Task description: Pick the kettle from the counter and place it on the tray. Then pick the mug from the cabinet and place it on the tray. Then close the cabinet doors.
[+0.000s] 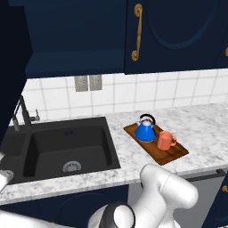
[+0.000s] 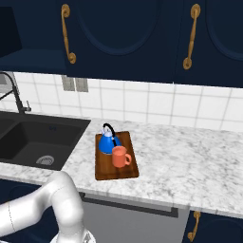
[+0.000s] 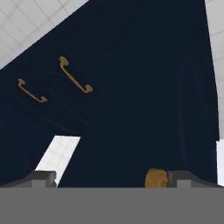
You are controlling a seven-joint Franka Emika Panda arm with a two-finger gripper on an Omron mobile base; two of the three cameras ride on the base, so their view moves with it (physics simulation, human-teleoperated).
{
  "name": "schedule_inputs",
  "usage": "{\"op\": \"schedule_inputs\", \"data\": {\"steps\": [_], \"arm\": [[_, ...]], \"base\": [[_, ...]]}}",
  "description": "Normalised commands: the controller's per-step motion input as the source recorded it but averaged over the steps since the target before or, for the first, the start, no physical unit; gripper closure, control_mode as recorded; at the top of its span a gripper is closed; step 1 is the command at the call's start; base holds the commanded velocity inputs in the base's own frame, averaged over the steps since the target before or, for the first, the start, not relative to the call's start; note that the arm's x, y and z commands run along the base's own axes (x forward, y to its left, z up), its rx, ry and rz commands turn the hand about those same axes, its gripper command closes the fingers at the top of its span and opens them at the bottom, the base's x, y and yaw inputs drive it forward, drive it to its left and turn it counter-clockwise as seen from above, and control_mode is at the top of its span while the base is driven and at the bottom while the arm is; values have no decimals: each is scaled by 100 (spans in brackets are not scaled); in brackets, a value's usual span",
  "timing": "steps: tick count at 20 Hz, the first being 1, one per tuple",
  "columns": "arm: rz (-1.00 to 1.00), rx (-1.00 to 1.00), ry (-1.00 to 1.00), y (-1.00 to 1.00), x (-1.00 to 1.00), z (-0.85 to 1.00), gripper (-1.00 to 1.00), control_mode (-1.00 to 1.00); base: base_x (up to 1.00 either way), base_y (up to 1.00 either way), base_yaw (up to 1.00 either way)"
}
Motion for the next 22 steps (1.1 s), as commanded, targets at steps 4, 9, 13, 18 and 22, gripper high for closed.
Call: {"op": "schedule_inputs", "data": {"steps": [4, 9, 13, 18, 22], "arm": [[0, 5, 9, -64, 20, 19, -100, -100], [0, 7, 9, -69, 31, 20, -100, -100], [0, 11, 7, -77, 39, 16, -100, -100], [0, 13, 4, -78, 48, 7, -100, -100], [0, 13, 1, -74, 53, 1, -100, -100]], "base": [[0, 0, 0], [0, 0, 0], [0, 0, 0], [0, 0, 0], [0, 0, 0]]}}
